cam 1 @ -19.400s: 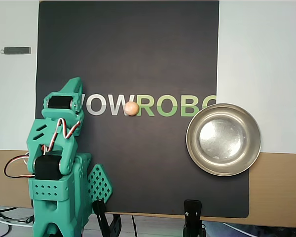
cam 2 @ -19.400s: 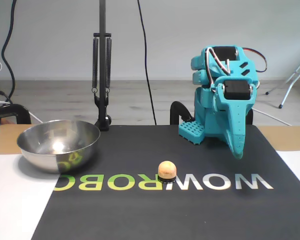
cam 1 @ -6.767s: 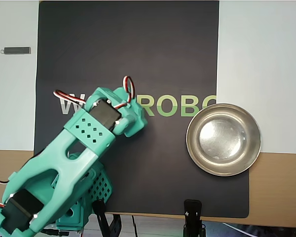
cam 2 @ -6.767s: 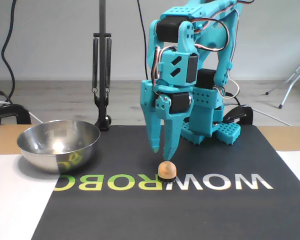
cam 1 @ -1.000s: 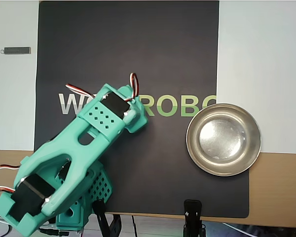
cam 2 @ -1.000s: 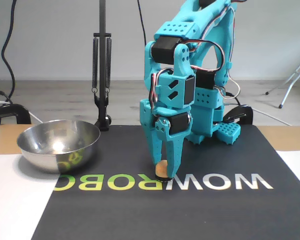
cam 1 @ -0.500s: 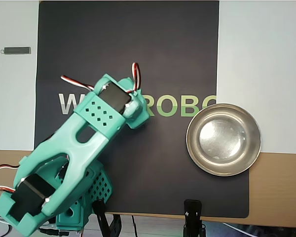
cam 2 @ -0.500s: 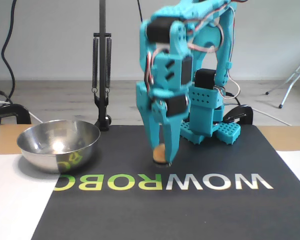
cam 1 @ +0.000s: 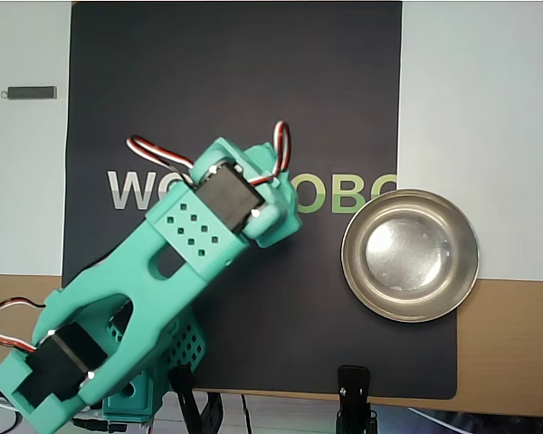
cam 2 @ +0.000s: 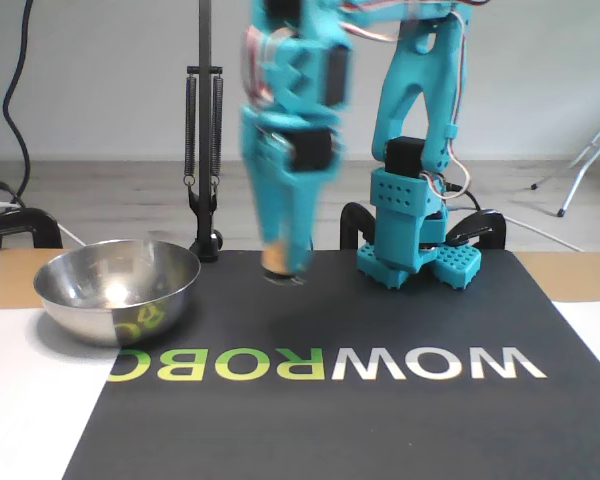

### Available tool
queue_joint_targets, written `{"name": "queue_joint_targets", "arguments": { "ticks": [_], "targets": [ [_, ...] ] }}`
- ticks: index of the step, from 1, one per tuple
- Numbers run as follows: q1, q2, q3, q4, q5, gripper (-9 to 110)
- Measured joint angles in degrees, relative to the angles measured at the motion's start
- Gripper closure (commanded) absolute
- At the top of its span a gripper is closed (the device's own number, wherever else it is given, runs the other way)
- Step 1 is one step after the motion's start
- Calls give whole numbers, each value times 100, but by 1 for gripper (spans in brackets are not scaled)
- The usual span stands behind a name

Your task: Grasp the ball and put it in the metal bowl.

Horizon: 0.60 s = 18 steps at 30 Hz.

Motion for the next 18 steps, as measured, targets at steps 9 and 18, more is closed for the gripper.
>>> {"name": "queue_joint_targets", "arguments": {
  "ticks": [9,18],
  "targets": [
    [554,-185,-554,9,0,76],
    [1099,-1195,-1538,9,0,76]
  ]
}}
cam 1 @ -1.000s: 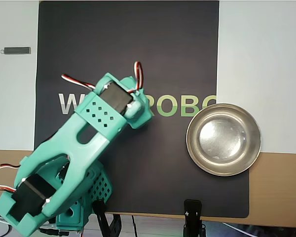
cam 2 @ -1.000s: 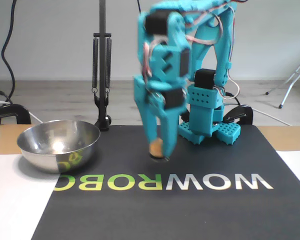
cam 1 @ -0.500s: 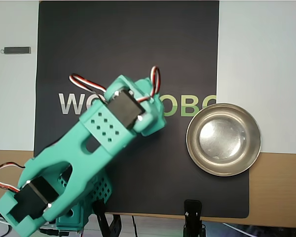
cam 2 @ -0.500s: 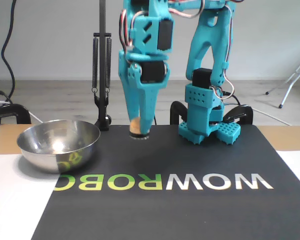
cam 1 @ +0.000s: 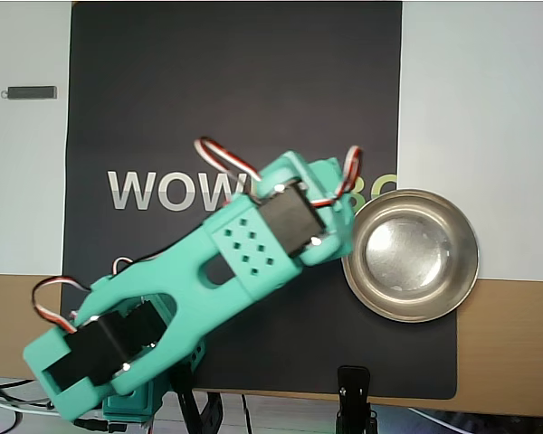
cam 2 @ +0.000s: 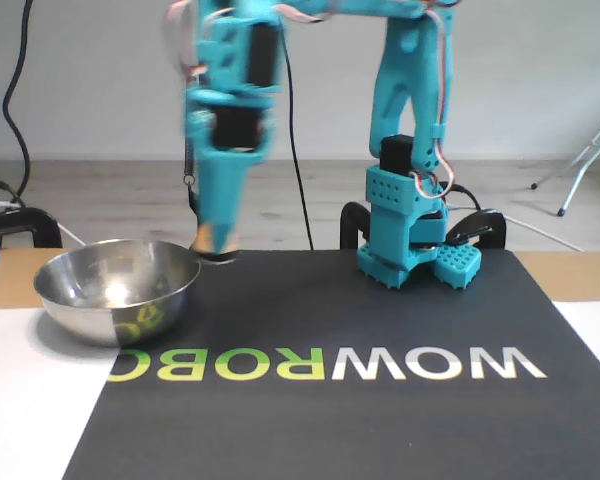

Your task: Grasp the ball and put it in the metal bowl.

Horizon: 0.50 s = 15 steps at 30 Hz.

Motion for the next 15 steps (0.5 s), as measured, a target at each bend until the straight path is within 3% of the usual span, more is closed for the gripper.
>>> {"name": "queue_joint_targets", "arguments": {
  "ticks": [15],
  "targets": [
    [923,-1354,-1354,0,0,76]
  ]
}}
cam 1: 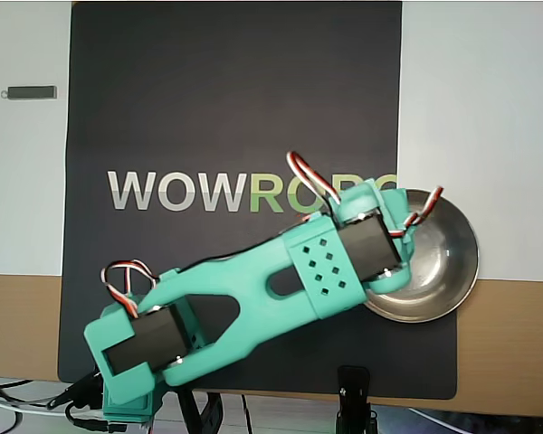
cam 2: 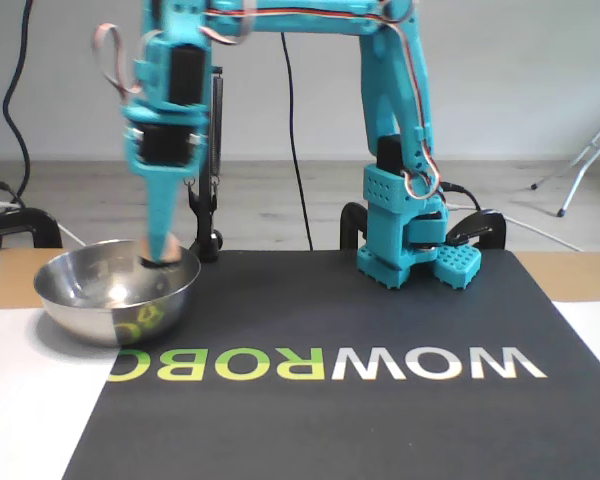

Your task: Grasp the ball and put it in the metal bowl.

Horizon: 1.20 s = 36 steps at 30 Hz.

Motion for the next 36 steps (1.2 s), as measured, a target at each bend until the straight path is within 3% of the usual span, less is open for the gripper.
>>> {"name": "queue_joint_targets", "arguments": {
  "ticks": [19,36],
  "targets": [
    [536,-1081,-738,-18,97,76],
    [492,-1160,-738,-114,3639,75]
  ]
}}
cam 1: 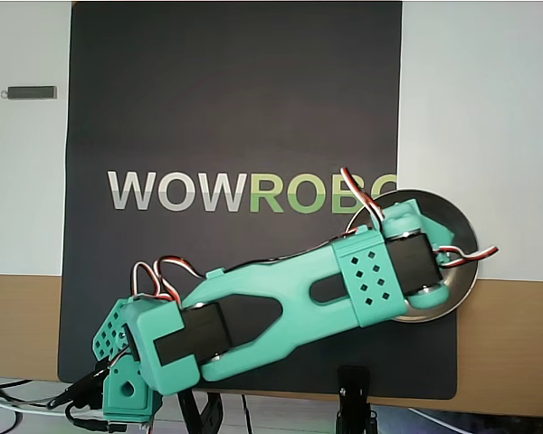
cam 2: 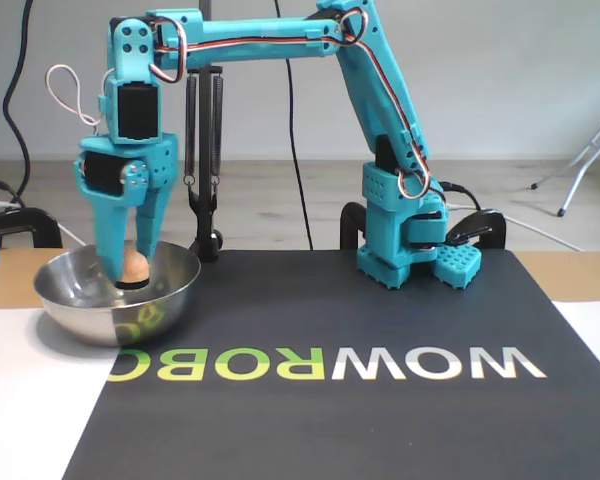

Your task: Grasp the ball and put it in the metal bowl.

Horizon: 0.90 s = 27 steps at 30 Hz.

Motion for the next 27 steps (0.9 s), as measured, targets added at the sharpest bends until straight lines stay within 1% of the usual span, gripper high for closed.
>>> {"name": "queue_joint_targets", "arguments": {
  "ticks": [7,13,27],
  "targets": [
    [0,0,0,-114,1310,75],
    [0,0,0,-422,2048,75],
    [0,-343,0,-431,2180,75]
  ]
}}
